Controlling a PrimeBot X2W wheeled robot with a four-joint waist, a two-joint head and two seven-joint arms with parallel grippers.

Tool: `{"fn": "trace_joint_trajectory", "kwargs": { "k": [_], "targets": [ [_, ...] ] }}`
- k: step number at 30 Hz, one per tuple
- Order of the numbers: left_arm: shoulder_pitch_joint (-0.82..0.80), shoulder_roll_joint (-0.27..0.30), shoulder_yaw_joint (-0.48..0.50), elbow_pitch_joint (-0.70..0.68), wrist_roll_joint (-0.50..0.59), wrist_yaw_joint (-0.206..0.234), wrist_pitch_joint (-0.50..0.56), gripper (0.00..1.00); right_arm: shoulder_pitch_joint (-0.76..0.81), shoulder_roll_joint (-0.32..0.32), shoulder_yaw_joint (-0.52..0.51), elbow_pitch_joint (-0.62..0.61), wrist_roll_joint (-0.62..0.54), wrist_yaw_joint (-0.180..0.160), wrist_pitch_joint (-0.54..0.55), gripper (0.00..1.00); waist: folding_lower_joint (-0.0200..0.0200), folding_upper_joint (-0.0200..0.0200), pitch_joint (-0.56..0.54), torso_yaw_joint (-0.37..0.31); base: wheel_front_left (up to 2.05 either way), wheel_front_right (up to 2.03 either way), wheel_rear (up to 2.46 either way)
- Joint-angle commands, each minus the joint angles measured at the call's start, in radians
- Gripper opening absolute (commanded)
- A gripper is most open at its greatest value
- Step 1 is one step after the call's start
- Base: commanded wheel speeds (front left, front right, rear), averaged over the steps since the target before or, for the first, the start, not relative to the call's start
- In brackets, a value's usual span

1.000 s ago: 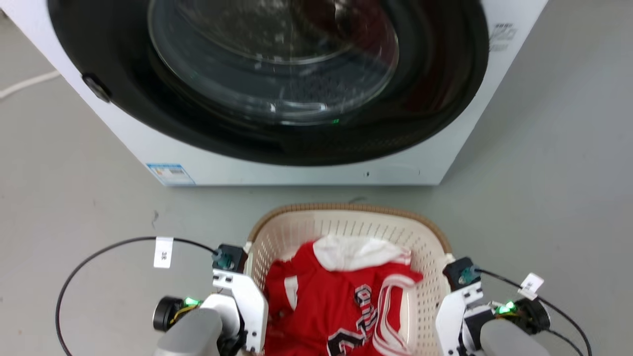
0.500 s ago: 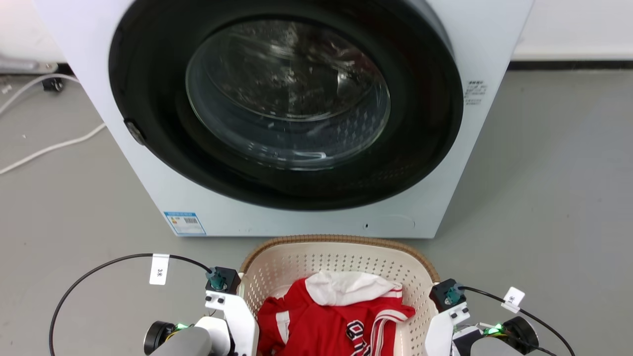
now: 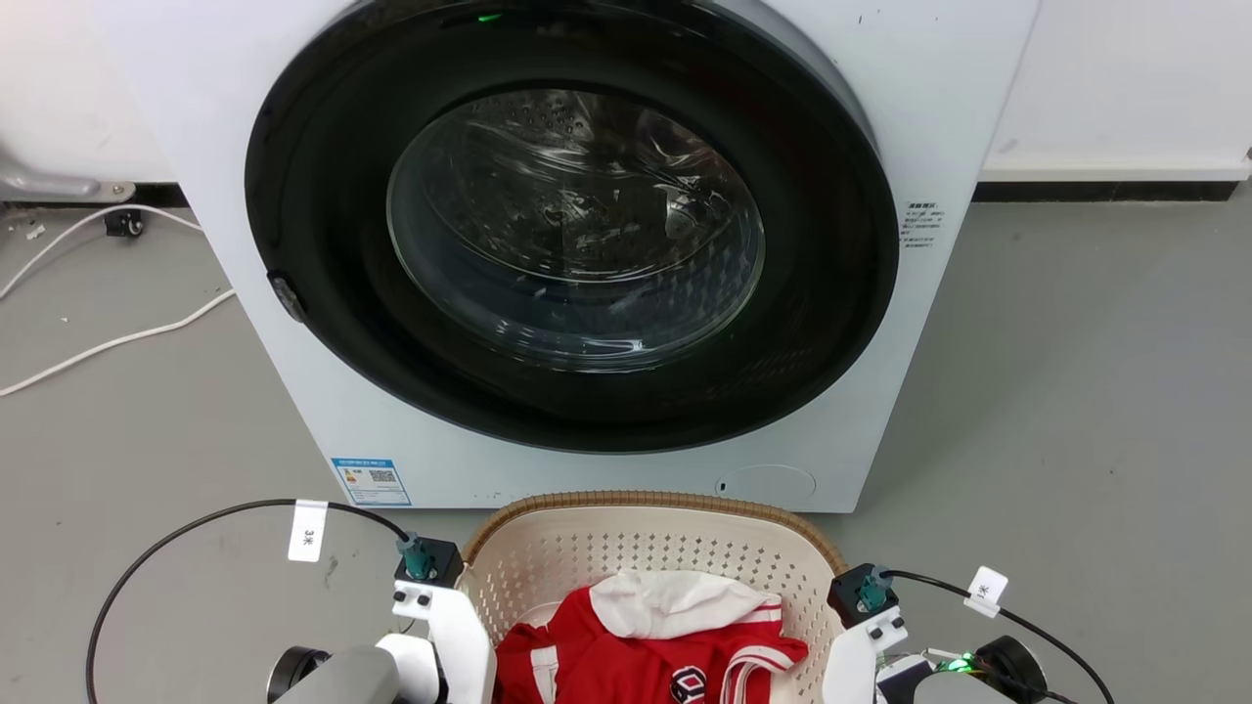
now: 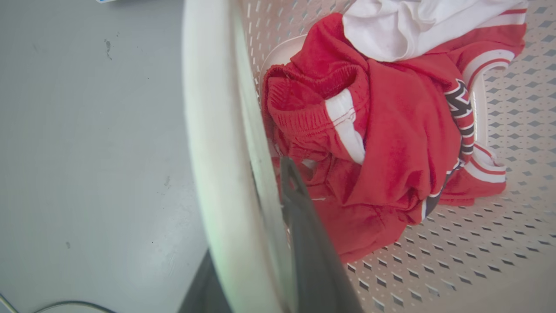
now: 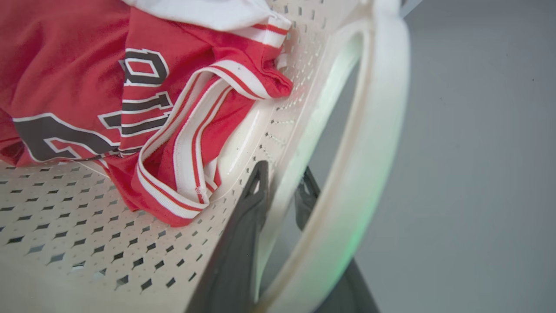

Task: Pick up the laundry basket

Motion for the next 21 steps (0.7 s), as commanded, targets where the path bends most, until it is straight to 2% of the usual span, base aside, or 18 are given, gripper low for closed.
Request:
{"fn": "trace_joint_trajectory", "kwargs": {
  "k": [1, 21],
  "targets": [
    [-0.026, 0.006, -0.008, -0.011, -0.006, -0.013, 0.001, 0.00, -0.007, -0.001, 0.022, 0.002, 0.003, 0.005, 0.005, 0.00, 0.0001, -0.0001, -0.006, -0.001, 0.00, 0.00, 0.00],
    [-0.020, 0.013, -0.087, 0.008, -0.103, -0.013, 0.001, 0.00, -0.006, -0.025, 0.104, 0.029, 0.130, 0.005, 0.025, 0.00, 0.0001, -0.0001, -0.046, -0.002, 0.00, 0.00, 0.00]
  ]
}}
